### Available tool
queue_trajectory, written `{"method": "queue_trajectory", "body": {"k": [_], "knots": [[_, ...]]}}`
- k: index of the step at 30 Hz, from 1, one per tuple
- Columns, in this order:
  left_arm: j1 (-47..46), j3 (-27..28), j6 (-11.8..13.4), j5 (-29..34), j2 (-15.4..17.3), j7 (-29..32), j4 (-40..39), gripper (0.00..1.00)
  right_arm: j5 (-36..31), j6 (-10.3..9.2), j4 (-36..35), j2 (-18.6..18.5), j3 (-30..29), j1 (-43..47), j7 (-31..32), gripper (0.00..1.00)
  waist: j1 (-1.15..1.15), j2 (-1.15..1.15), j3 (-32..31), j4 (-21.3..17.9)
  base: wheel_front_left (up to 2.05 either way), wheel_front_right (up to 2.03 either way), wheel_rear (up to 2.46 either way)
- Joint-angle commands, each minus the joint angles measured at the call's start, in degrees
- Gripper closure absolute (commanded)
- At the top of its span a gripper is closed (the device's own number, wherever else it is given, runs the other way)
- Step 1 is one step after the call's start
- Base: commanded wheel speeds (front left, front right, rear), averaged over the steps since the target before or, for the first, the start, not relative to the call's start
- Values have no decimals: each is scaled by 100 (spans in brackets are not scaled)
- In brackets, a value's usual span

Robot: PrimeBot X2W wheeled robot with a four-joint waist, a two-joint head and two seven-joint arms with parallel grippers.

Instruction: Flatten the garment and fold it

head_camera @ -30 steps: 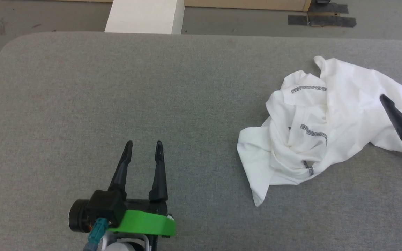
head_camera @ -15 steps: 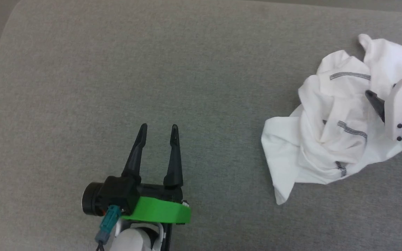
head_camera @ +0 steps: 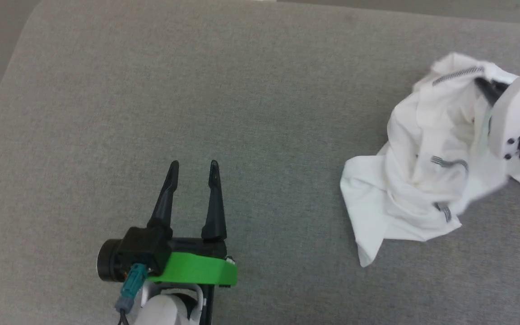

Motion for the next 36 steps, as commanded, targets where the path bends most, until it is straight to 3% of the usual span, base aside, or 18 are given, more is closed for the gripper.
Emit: {"method": "queue_trajectory", "body": {"k": [1,9,14,19,20,21,31,36], "knots": [[59,60,-41,-5,-16,-22,0,0,63,-10,-144,-24,-150,-63,-184,100,0,0,-355,-318,0,0,0],[456,462,-187,134,-16,-22,-2,0,2,-10,-1274,186,-1484,1568,-668,100,0,0,-771,-926,0,0,0],[560,576,-279,200,-16,-22,-13,0,-164,-10,-1640,905,-2273,3075,-803,100,0,0,-805,-1196,0,0,0],[531,556,-336,243,-16,-22,10,0,-377,-10,-1639,1522,-2452,4089,-1091,100,0,0,-804,-1336,0,0,0],[527,553,-347,251,-16,-22,18,0,-405,-10,-1640,1575,-2423,4159,-1166,80,0,0,-806,-1355,0,0,0],[524,557,-362,262,-16,-22,32,0,-403,-10,-1660,1619,-2368,4183,-1282,0,0,0,-817,-1382,0,0,0],[685,629,-512,365,-16,-22,95,0,-1018,-10,-2259,1840,-2052,3955,-3324,0,0,0,-1124,-1321,0,0,0],[887,650,-525,336,-16,-22,66,0,-1107,-10,-2336,1896,-1648,3968,-3403,0,0,0,-1223,-1202,0,0,0]]}}
